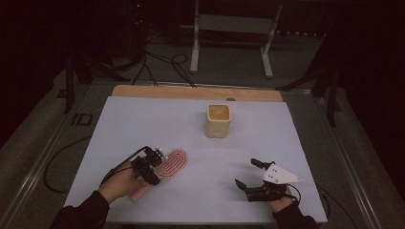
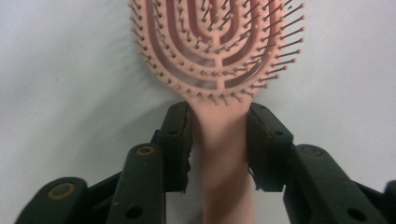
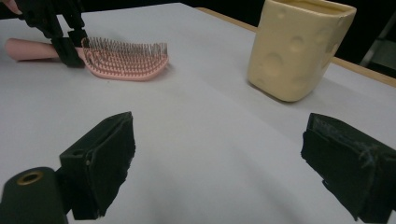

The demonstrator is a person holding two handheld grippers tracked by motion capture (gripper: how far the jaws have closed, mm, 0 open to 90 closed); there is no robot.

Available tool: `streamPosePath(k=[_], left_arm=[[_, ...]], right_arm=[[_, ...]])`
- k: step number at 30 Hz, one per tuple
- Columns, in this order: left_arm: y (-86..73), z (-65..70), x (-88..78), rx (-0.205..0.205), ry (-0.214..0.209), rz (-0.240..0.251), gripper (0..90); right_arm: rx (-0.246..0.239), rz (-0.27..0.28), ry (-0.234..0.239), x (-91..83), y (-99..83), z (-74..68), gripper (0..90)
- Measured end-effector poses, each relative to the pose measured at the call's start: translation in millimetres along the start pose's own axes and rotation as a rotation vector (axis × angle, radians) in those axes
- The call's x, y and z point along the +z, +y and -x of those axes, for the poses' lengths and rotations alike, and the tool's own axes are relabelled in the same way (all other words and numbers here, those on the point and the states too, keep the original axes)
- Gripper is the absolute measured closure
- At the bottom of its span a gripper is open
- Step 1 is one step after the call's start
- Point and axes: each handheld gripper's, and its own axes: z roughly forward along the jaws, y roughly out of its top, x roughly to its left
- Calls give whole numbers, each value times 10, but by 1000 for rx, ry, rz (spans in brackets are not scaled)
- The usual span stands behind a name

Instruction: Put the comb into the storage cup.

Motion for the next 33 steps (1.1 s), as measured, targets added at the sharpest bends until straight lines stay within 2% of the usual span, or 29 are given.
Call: streamPosePath(k=[3,5,7,10,14,21,24,29,32,33], left_arm=[[29,0,15,-12,-2,-19,644],[41,-4,13,-3,2,-31,652],[76,-9,17,-15,-1,-59,659],[80,-28,22,-15,-8,-65,670],[67,-35,22,-26,-11,-55,688],[24,-5,9,7,11,-26,697],[3,-12,4,15,5,-15,699],[-29,-44,-14,-1,-6,7,700],[-42,-60,-50,0,-8,39,700],[-44,-65,-66,-12,-5,56,701]], right_arm=[[-5,-2,3,0,0,-5,94],[-5,1,3,2,2,-2,94],[-8,-3,4,4,-2,-6,94],[-6,0,4,1,2,-3,94],[-6,-3,4,0,1,-9,94],[-2,2,3,2,2,-1,94],[-5,-4,2,4,-3,-2,94],[-1,-2,3,6,-2,3,94],[-3,-1,1,3,2,1,94],[-1,1,2,5,1,5,94]])
